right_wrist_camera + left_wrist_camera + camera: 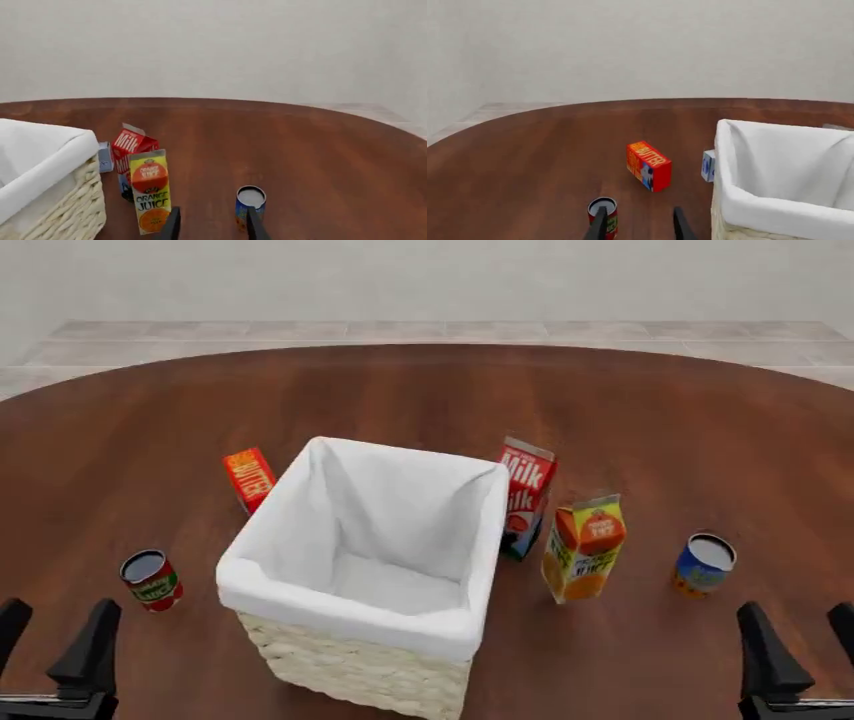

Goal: Pick up the alphabet soup and the tomato sauce, and put them in the basket.

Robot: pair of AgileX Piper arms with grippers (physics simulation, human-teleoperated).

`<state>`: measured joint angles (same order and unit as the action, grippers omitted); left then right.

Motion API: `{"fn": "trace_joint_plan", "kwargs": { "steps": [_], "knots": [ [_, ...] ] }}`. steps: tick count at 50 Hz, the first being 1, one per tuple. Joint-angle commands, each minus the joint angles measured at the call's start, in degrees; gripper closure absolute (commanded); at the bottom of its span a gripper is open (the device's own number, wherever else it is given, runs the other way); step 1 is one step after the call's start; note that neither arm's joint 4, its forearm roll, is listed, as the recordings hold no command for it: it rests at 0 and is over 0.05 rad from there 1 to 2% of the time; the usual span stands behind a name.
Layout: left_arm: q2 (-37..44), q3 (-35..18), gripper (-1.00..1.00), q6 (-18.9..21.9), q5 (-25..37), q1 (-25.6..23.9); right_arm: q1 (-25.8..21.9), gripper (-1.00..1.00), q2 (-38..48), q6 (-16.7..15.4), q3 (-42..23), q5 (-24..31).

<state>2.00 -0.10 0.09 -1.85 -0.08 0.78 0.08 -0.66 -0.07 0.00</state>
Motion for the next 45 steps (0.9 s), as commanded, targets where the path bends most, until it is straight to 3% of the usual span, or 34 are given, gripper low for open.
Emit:
{"fn": "trace_joint_plan", "kwargs": {
  "steps": [1,23,28,39,41,43,45],
  "knots": [
    [-1.7,-0.3,-1.00,0.5,1.8,-0.6,-0.5,-1.00,0.1,0.6,-0.1,0.1],
    [-1.9,-0.1,-1.00,0.3,2.2,-1.5,0.1,-1.00,1.3,0.9,-0.8,-0.2],
    [-1.9,0.0,-1.00,0.3,2.2,-1.6,0.3,-1.00,9.2,1.0,-5.7,-2.2],
    [-1.9,0.0,-1.00,0.4,2.2,-1.9,-1.5,-1.00,16.2,-3.2,-17.0,2.5],
    [-1.9,0.0,-1.00,0.3,2.3,-2.0,-1.2,-1.00,17.3,-2.7,-18.3,2.9],
    [-1.9,0.0,-1.00,0.2,2.3,-2.0,-1.3,-1.00,18.9,-4.6,-19.1,2.7],
    [-1.9,0.0,-1.00,0.2,2.3,-1.9,-1.1,-1.00,22.7,-4.0,-20.8,2.8]
  ]
}}
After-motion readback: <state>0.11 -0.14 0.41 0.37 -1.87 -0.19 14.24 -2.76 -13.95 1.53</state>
